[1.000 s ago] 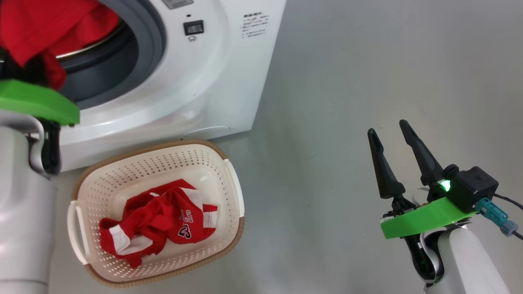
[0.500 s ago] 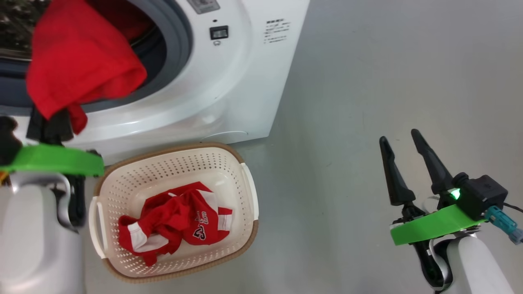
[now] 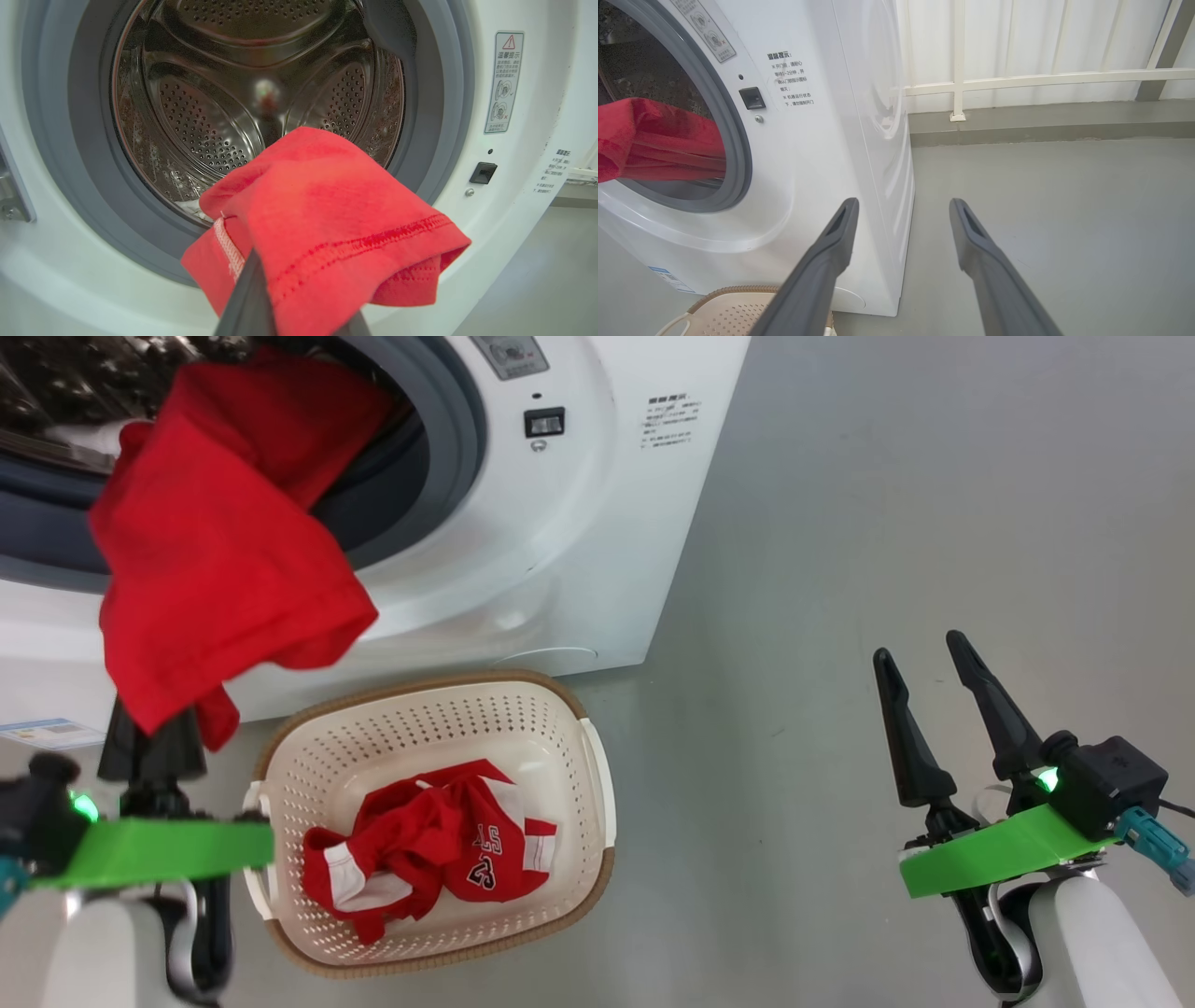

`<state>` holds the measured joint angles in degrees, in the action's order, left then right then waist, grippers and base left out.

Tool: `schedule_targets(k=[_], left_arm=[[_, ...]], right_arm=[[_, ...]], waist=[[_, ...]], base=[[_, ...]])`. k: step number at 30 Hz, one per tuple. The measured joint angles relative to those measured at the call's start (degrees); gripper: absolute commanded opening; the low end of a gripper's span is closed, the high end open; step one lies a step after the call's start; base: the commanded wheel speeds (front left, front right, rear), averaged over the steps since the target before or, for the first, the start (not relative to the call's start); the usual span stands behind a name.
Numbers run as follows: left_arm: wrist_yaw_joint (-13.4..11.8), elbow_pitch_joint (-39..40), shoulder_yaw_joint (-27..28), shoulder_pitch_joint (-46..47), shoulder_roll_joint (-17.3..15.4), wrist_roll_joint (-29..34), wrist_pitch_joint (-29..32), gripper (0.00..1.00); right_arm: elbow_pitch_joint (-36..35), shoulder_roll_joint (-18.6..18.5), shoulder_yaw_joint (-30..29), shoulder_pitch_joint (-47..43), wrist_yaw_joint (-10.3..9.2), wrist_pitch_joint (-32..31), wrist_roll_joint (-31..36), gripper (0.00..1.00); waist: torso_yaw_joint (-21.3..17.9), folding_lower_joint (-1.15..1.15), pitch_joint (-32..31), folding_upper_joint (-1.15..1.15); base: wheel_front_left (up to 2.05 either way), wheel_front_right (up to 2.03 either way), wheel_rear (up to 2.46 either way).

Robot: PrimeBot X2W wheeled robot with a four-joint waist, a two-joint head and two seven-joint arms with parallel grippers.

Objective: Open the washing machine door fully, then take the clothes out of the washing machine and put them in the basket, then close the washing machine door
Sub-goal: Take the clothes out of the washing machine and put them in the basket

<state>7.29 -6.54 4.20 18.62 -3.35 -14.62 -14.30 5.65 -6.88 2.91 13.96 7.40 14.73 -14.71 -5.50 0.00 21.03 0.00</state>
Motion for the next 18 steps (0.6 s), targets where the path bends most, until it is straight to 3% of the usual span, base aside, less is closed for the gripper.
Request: schedule_targets(k=[10,18], left_arm=[[0.0,7.5,-2.1,-9.1,0.6,0.0,0.0,0.0],[0.0,3.7,-5.1,-11.5,0.8,2.2,0.0,0.0]], right_arm=[[0.1,-0.1,0.0,-1.1,0.0,0.0,0.0,1.0],[-0.1,-0.1,0.0,-1.1,0.0,0.0,0.0,1.0]], waist=[[0.5,0.0,-0.5,0.0],[0.4,0.0,0.5,0.0]], base=[[0.0,0.0,0.0],[0.0,0.0,0.0]])
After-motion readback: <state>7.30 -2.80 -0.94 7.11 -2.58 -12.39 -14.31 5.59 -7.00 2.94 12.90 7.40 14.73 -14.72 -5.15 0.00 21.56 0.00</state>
